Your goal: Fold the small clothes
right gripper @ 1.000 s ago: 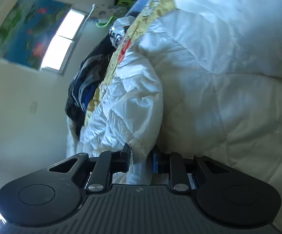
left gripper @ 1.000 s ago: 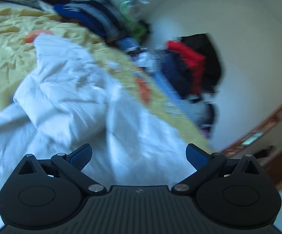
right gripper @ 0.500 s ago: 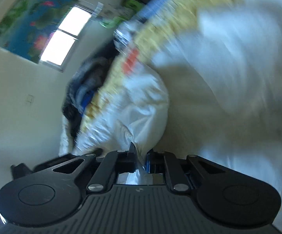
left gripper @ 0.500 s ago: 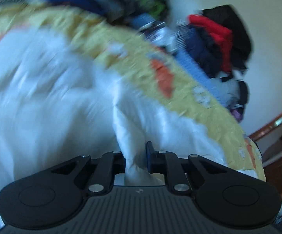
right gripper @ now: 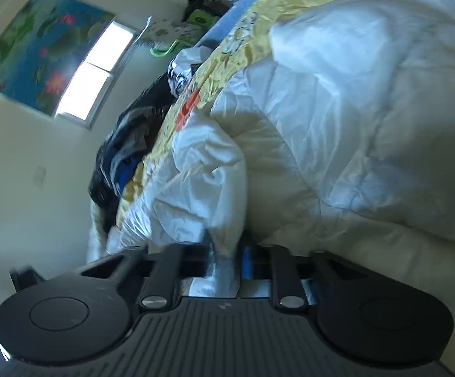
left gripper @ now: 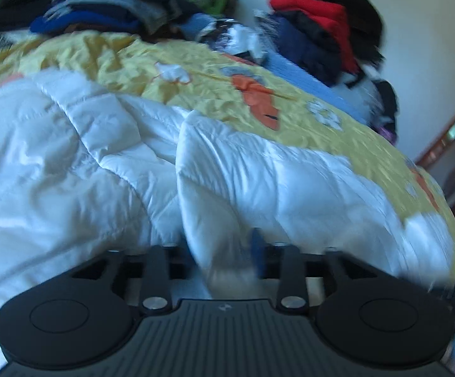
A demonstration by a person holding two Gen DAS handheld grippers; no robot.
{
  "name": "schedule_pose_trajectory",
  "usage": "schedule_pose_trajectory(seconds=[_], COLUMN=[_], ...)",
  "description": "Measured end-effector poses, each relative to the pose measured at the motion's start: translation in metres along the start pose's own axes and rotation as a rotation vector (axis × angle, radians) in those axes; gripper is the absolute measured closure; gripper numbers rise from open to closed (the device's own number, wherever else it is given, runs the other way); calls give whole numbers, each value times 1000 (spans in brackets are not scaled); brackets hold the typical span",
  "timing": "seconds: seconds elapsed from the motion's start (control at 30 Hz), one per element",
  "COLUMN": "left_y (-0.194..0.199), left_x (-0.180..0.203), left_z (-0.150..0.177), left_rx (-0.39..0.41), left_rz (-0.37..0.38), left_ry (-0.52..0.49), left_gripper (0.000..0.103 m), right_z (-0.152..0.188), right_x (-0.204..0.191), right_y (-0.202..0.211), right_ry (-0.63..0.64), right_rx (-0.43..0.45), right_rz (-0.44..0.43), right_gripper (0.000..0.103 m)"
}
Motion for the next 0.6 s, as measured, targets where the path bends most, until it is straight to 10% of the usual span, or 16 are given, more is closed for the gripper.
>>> schedule_pose_trajectory(seconds=[0.1, 0.33, 0.6], left_y=[39, 85, -38], left_x=[5, 55, 98], left_z=[9, -10, -18], left_rx=[74, 381, 220], left_rz=[-29, -129, -267], left_ry=[-67, -234, -440], left_gripper=[24, 24, 24], right_z=[-5, -42, -68], right_x=[-17, -70, -92], right_y=[33, 21, -94], right_ry=[104, 259, 249], right_rx=[112, 147, -57], right_rz=[10, 14, 43], right_gripper=[53, 53, 44])
Point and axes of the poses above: each gripper's, at about its wrist camera, not at the fingertips, and y roughly against the way its jaws point, x to its right, z to its underside, the point moved 6 cm from there along -y, roughly the way its jaws point, and after that the axes turned 9 degrees about -x, right-handed, at the moved point
